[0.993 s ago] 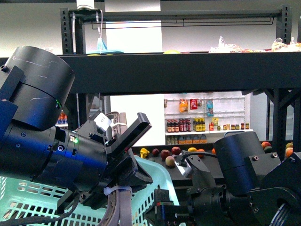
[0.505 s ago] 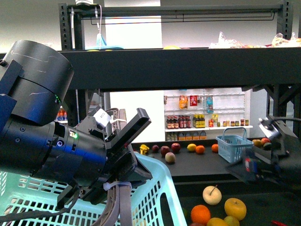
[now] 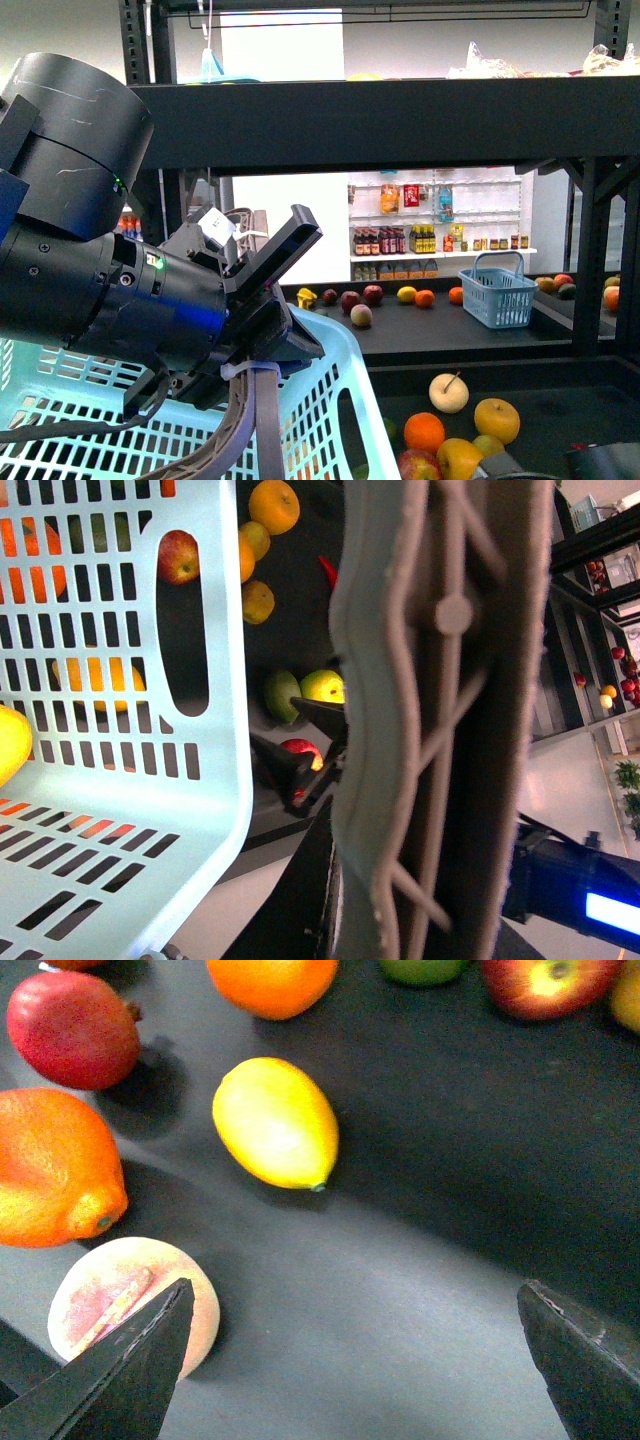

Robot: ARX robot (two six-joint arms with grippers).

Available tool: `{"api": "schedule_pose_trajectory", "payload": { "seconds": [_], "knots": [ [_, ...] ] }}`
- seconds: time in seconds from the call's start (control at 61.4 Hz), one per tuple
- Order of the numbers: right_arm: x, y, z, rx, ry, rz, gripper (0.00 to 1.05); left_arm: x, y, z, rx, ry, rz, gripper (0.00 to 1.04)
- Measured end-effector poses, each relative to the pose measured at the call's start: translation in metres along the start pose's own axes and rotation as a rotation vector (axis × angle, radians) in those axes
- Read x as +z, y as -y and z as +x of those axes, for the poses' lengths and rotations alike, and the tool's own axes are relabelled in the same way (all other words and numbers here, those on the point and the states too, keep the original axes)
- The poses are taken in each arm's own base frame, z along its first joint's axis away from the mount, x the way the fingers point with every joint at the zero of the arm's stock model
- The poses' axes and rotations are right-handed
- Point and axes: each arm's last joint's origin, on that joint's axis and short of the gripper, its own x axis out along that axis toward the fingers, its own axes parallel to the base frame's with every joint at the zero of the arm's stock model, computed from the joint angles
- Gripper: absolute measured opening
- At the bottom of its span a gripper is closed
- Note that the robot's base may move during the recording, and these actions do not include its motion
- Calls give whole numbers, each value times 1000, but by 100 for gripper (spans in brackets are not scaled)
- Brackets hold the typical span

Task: Pick lemon from shelf

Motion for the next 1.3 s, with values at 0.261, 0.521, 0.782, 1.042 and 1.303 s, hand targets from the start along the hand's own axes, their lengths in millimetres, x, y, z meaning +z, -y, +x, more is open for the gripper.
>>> {"api": "schedule_pose_trajectory", "payload": {
  "seconds": [0.261, 0.521, 0.782, 1.042, 1.303],
  "knots": [
    [-4, -22, 55, 37, -27, -110, 97, 0, 0, 0, -1, -1, 0, 12],
    [-9, -25, 87, 55, -37, -140, 97, 0, 0, 0, 0, 0, 0, 12],
    [-2, -31, 110, 70, -28, -161, 97, 0, 0, 0, -1, -1, 0, 12],
    [-1, -32, 130, 57, -42, -165, 97, 0, 0, 0, -1, 0, 0, 12],
    [0, -33, 137, 56, -39, -167, 97, 0, 0, 0, -1, -1, 0, 12]
  ]
}}
